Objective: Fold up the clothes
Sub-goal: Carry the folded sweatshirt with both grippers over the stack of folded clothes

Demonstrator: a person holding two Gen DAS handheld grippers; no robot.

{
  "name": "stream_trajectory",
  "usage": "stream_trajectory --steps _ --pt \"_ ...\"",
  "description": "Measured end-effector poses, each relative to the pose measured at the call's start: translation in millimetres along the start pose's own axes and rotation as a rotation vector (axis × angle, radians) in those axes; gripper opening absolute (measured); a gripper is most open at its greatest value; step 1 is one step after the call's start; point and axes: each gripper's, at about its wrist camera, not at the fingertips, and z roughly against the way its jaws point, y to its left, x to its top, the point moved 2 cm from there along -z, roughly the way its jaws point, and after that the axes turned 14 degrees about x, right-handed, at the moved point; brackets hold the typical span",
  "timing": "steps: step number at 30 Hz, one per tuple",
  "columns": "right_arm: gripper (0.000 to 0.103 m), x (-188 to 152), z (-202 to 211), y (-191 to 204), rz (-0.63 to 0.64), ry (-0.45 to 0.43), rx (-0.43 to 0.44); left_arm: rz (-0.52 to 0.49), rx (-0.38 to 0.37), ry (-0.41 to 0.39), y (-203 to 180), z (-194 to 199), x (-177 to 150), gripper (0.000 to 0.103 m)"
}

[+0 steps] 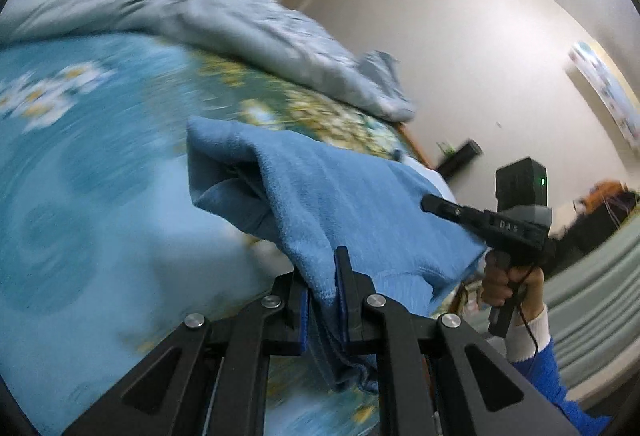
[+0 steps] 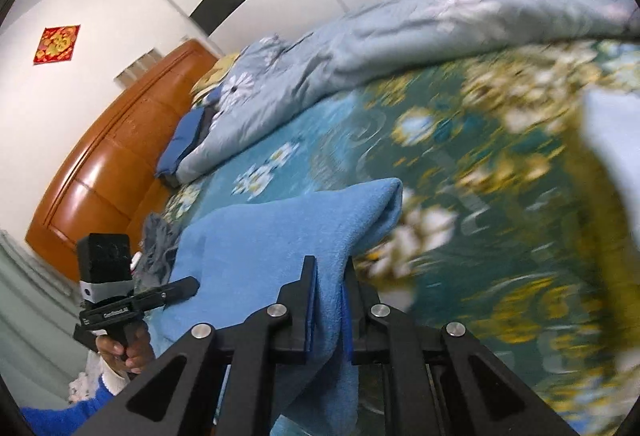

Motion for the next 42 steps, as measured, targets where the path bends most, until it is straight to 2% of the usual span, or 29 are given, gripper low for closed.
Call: stream_trajectory --steps 9,16,23,32,42 --pt "0.011 42 124 -57 -0.019 -0.067 -0.167 -0.172 -0.082 0.028 -115 -74 52 0.012" --pt "0.011 65 183 -110 -0.069 -0.066 -0.290 -0.220 -0.139 0.061 -175 -129 74 0.012" --pt "0.011 84 225 -148 -0.058 -0.072 -0.366 -0.259 -0.169 0.080 -221 -171 83 0.012" --pt "0.011 105 252 -184 -0.044 -0.123 -0.378 -0.278 -0.157 0.073 -244 -206 84 0.013" --pt "0.011 83 234 -244 -0.142 -0.125 -0.351 -0.286 -0.132 0.089 -234 -233 74 0.013"
